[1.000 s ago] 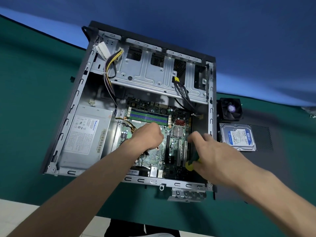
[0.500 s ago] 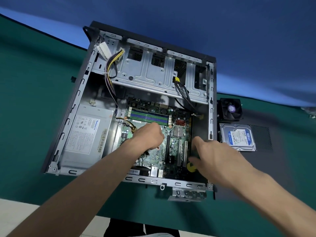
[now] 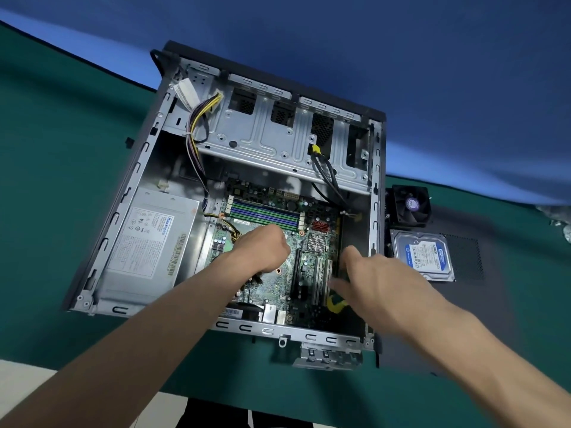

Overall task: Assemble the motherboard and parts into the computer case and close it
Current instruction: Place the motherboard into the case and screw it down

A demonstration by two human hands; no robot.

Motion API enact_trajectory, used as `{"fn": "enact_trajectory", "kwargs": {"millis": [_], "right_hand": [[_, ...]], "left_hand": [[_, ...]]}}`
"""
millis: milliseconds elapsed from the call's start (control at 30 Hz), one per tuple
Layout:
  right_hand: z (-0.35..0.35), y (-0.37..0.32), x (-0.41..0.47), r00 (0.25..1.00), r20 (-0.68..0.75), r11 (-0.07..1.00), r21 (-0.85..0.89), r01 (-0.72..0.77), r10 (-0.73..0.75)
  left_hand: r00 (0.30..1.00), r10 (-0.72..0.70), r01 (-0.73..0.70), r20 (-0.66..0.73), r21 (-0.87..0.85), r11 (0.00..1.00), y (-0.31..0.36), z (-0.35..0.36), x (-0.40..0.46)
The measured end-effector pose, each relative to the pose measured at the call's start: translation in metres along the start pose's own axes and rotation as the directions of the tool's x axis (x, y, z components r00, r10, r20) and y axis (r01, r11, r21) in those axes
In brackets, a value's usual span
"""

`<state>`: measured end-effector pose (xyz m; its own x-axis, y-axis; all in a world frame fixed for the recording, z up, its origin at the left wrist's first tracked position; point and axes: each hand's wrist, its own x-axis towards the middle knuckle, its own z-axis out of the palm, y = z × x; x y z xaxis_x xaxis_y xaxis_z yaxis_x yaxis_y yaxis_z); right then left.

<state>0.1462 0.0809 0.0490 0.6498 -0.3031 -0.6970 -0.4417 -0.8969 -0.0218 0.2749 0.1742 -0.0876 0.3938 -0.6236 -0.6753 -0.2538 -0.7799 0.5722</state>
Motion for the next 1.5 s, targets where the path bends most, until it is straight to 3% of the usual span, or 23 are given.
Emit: {"fn": "enact_trajectory", "kwargs": {"millis": [233, 400, 467, 567, 667, 800, 933, 1033, 1167, 1300, 1433, 1500], "right_hand": [[0.002, -0.001, 0.0, 0.999, -0.042, 0.998, -0.059, 0.015, -0.017], [0.001, -0.002, 0.001, 0.991, -0.005, 0.991, -0.012, 0.132, -0.133], [0.001, -0.001, 0.003, 0.994, -0.048, 0.995, -0.051, 0.091, -0.093], [-0.001, 0.0, 0.002, 0.996, 0.036, 0.997, -0.017, 0.077, -0.076], [0.001, 0.0, 0.002, 0.997, 0.028, 0.994, -0.078, 0.077, -0.075], [-0.002, 0.004, 0.0, 0.991, 0.122, 0.997, 0.054, 0.053, -0.06], [0.003, 0.005, 0.001, 0.999, -0.023, 0.999, -0.021, 0.03, -0.03], [0.001, 0.004, -0.001, 0.998, 0.052, 0.996, 0.087, 0.018, -0.023], [0.007, 0.001, -0.002, 0.998, -0.054, 0.999, 0.014, 0.032, -0.031], [0.004, -0.003, -0.006, 0.998, 0.045, 0.987, 0.156, 0.038, -0.045], [0.009, -0.005, -0.001, 0.999, -0.041, 0.998, 0.066, 0.014, -0.011], [0.005, -0.004, -0.002, 0.999, 0.035, 0.988, 0.151, -0.011, 0.006]], "left_hand": [[1.0, -0.013, 0.013, -0.018, -0.007, 1.0, -0.001, 0.0, 0.003], [1.0, -0.008, 0.008, -0.018, 0.003, 1.0, -0.002, 0.0, 0.003], [1.0, -0.01, 0.01, -0.025, -0.005, 1.0, -0.002, 0.0, 0.004], [0.999, -0.007, 0.007, -0.034, 0.006, 1.0, -0.002, -0.001, 0.004], [0.999, -0.008, 0.008, -0.034, 0.005, 1.0, -0.001, -0.001, 0.003], [0.999, -0.009, 0.009, -0.037, 0.007, 1.0, 0.0, -0.003, 0.002], [0.999, -0.014, 0.014, -0.038, 0.007, 1.0, 0.001, -0.004, 0.0], [0.999, -0.018, 0.018, -0.039, -0.006, 1.0, 0.0, -0.004, 0.0], [0.999, -0.02, 0.02, -0.027, -0.005, 1.0, 0.001, -0.004, 0.0], [1.0, -0.02, 0.02, -0.021, -0.018, 1.0, 0.001, -0.004, 0.0], [0.999, -0.027, 0.026, -0.027, -0.04, 0.999, 0.001, -0.004, 0.0], [0.999, -0.027, 0.026, -0.026, -0.044, 0.999, 0.001, -0.004, 0.0]]}}
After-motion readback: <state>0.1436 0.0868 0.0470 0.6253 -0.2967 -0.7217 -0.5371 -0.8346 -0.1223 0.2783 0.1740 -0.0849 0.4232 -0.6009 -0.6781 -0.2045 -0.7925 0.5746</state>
